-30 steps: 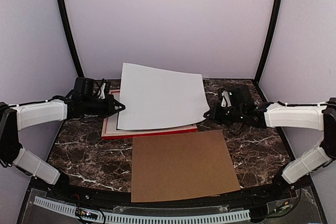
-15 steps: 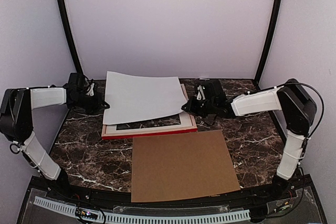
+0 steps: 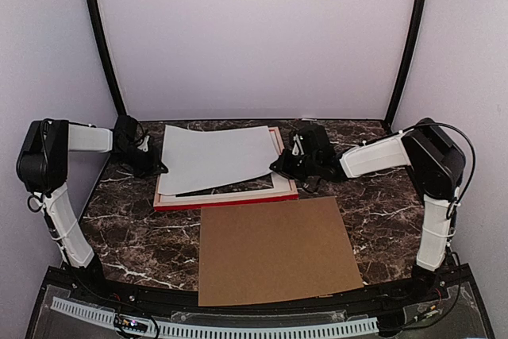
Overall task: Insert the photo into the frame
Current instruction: Place the photo on the mat board.
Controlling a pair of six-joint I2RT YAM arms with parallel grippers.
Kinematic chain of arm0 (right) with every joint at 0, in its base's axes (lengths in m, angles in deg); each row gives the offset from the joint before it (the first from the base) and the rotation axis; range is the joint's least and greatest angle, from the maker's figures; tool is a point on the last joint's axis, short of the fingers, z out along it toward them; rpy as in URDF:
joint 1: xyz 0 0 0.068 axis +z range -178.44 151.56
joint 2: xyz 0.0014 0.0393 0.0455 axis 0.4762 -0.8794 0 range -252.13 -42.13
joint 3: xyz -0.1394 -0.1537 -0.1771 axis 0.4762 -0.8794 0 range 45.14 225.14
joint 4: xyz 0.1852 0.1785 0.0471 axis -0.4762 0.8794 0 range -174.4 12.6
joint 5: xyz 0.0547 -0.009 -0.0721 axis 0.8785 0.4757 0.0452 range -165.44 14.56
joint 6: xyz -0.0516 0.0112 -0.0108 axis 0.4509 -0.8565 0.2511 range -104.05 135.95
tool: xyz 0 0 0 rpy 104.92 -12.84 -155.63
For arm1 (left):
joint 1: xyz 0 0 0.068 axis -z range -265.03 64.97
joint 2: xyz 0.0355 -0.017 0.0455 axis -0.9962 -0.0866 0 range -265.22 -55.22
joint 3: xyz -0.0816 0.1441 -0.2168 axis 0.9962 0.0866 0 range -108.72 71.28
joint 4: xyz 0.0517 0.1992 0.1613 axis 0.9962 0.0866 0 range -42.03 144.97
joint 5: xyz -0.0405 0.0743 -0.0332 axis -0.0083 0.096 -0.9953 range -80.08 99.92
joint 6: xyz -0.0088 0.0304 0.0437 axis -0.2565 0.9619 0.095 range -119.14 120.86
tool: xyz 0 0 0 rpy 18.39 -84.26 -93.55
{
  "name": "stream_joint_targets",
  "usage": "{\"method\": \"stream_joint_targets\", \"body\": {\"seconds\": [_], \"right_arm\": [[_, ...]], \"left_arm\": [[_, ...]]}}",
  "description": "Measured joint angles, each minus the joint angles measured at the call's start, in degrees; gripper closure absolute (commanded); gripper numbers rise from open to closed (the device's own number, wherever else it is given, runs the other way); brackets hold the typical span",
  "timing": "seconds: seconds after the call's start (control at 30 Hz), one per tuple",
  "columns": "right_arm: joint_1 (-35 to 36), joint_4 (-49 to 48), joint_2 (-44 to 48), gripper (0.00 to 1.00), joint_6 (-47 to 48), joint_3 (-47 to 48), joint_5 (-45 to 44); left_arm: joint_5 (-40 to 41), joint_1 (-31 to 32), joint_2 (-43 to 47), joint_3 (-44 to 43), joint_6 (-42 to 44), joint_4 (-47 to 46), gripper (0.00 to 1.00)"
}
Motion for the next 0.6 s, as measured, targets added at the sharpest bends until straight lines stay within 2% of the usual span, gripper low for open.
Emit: {"method": "stream_joint_targets", "body": {"seconds": [0.6], "right_arm": [[0.5,-0.8,-0.6,1.0,-1.1,-1.6,-1.6]], "left_arm": [[-1.1,0.4,-3.4,-0.5,0.0,0.0,0.96]]}}
